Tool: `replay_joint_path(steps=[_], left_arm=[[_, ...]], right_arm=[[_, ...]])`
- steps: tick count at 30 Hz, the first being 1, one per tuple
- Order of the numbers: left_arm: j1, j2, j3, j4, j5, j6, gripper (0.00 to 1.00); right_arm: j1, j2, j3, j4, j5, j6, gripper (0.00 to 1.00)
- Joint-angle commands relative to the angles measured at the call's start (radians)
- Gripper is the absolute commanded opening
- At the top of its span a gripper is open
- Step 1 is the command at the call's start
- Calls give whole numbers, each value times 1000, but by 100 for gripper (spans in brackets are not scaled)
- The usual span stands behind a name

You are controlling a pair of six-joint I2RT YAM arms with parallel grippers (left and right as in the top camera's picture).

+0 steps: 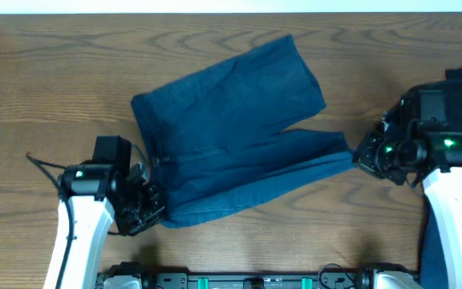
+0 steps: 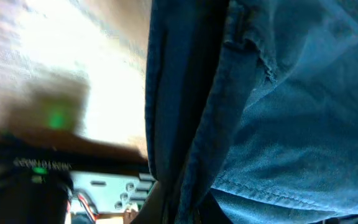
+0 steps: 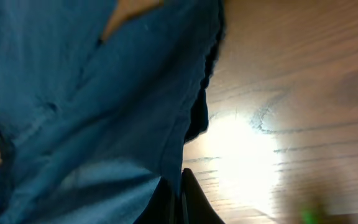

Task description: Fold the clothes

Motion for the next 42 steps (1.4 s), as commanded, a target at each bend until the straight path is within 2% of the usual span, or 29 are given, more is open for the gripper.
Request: replay_joint_path(steps=[1,5,9,12,17,24,30,36,42], left_arm=[[5,-51,40,-61,-8,13,6],[5,-105,107,-192,-8,30,6],[5,-138,172,-246,-11,40,6],[5,-146,183,-214,-23,39,6],[5,-97,183,-152,-132,24,6],[5,66,183,-28,-228,24,6],[5,248,183,115,-258,24,6],[6,383,183,255,-426,-29,6],[6,401,183,365,-610,-104,6]], right_arm=[[1,-2,106,-30,99,-36,1],[1,-2,228,-114,100,-39,1],[1,-2,310,-110,96,-26,1],[2,7,314,-3,61,16,1],[30,109,312,193,39,105,1],[95,348,312,478,37,157,1],[103,517,312,760,-44,201,1],[126,654,312,1010,-44,247,1],[161,777,312,1168,-44,287,1]])
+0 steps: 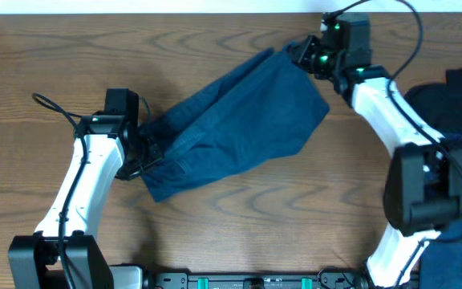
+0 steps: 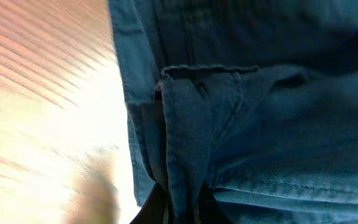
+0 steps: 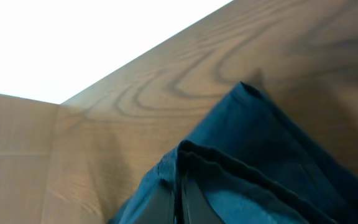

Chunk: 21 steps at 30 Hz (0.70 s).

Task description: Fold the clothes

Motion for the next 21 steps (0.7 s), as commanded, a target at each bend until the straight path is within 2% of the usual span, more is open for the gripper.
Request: replay_joint_path(steps=[1,5,8,9,10,11,12,13,14,15,16,18,21], left_arm=[[15,5,-3,15,-277,-48,6],[15,5,-3,102,-284,-45,8],[15,5,-3,124,-285,-45,15],[15,5,-3,126,-294,-46,15],[15,5,-3,126,-306,-45,15],[15,5,-3,125,-324,-46,17],[16,5,-3,126,-338,-46,31],[19,5,-3,126,-351,-46,52],[24,5,-3,125,-354,-46,63],[31,5,-3,122,-351,-46,70],[39,5,-3,116,-351,-46,81],[55,5,-3,93,-349,-46,94],[75,5,-3,44,-290,-46,97]], right_arm=[[-21,55,26,55,149,56,1],[-6,97,26,85,151,68,1],[-6,105,26,89,157,67,3],[-6,105,26,92,157,61,8],[-7,105,26,96,156,48,20],[-8,105,26,96,151,22,40],[-10,105,26,95,137,-12,56],[-15,105,26,93,113,-44,72],[-23,105,26,83,77,-79,84],[-32,105,26,68,48,-100,91],[-45,105,26,45,13,-120,95],[-77,104,26,-13,-56,-152,97],[-126,103,26,-120,-132,-210,91]])
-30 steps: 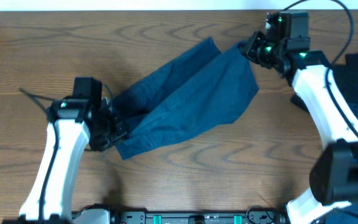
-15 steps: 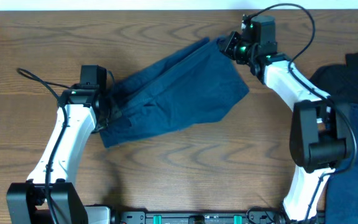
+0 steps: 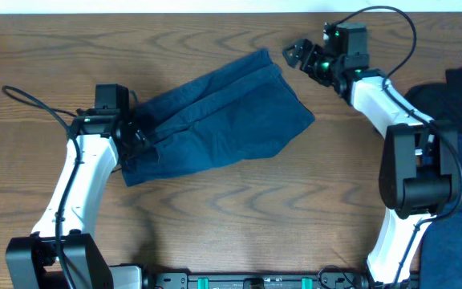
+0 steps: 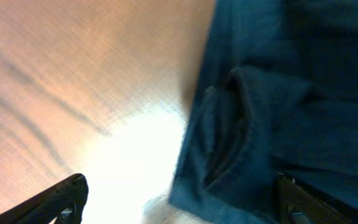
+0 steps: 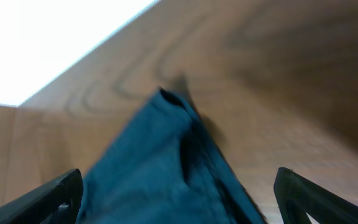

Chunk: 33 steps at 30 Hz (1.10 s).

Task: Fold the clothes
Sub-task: 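Release the right gripper and regrasp the folded shorts' right edge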

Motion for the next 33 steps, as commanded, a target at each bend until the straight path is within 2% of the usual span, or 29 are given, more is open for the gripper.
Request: replay_joint_path(steps=[1,5,9,11,12,14,16,21,22,23,25,26,29,33], left_arm=[[24,5,-2,-37,47,-5,97],[37,5,-2,-84,134,13,99],[38,5,-2,-64,164,54,98],[38,5,-2,-51,175,69,95],[38,5,-2,-48,175,69,94],[38,5,-2,-40,175,69,93],[39,5,2,-37,175,70,94],[66,-5,78,-88,235,112,95],[72,-10,99,-100,257,133,95],[78,-16,122,-113,277,151,95],[85,-29,157,-144,293,163,95],[87,-37,173,-162,299,175,95],[86,-58,186,-201,336,198,95],[69,-61,176,-254,459,270,94]], right_arm=[[-70,3,14,-105,-119,-126,90],[-112,3,14,-290,-61,-230,86],[-104,7,14,-414,-32,-331,68],[-83,13,14,-443,-29,-369,56],[-67,19,14,-463,-11,-370,54],[-32,33,14,-496,29,-370,53],[4,48,13,-515,38,-388,47],[91,55,13,-508,20,-566,50],[102,55,13,-508,20,-590,46],[111,55,13,-509,23,-604,33],[115,55,13,-538,49,-594,6],[115,53,13,-574,72,-580,1],[107,45,13,-723,204,-518,1],[105,42,13,-950,464,-391,1]])
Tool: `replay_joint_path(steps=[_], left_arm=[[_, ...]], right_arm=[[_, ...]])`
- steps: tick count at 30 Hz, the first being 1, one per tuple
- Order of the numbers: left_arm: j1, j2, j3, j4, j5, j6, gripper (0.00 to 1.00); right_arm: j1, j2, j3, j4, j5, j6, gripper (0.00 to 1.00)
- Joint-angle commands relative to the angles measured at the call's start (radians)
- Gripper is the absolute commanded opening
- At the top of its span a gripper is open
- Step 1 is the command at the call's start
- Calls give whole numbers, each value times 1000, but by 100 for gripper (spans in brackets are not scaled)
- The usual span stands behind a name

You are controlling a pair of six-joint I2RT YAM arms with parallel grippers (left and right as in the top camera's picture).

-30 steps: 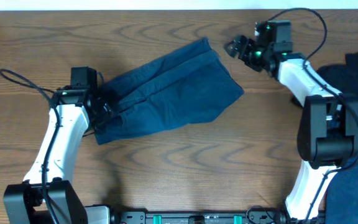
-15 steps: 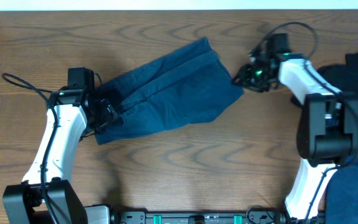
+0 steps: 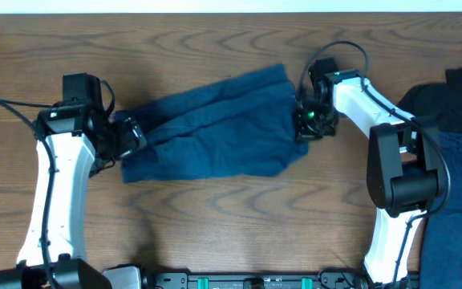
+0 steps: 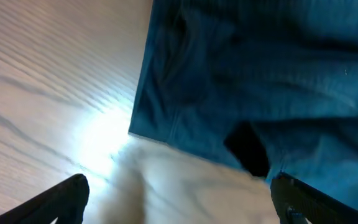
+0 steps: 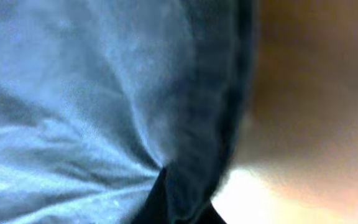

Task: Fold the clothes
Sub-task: 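Release the right gripper and regrasp the folded shorts' right edge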

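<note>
Dark blue shorts (image 3: 215,132) lie folded in half lengthwise across the middle of the wooden table (image 3: 215,233), with the waist end at the left. My left gripper (image 3: 125,138) is open at that waist end. In the left wrist view its fingers stand wide apart, nothing lies between them, and the shorts (image 4: 260,74) are just ahead. My right gripper (image 3: 305,122) is at the shorts' right hem. In the right wrist view the right gripper (image 5: 179,208) is shut on the edge of the cloth (image 5: 92,93).
A pile of dark clothes (image 3: 459,100) lies at the right edge of the table, with more blue cloth (image 3: 455,209) below it. The table's far edge (image 3: 215,10) runs along the top.
My right gripper was open off the far right corner of the shorts; now it is shut on the right hem, nearer the front. The left gripper, still open, has drawn slightly left.
First the shorts lay spread out, my left gripper shut on the near waist corner and my right on the near leg's hem. Then the near half lay over the far half, both still gripping. Then both were open. Now the right grips the hem again.
</note>
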Motion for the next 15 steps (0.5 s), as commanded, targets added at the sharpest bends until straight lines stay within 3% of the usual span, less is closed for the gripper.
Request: replay_joint_path(steps=[1,4,7,10,15], left_arm=[[-24,-2,-3,-22,125,97,93],[-76,2,-34,-6,139,153,84],[-144,14,-52,49,139,211,70],[-202,37,-53,109,125,254,53],[-231,95,-53,191,111,303,38]], right_arm=[[-8,6,-6,-114,288,134,1],[-8,6,-6,-209,330,186,2],[-9,5,-6,-240,375,189,35],[-14,-21,-5,-227,387,203,39],[-34,-159,-2,-148,391,204,51]])
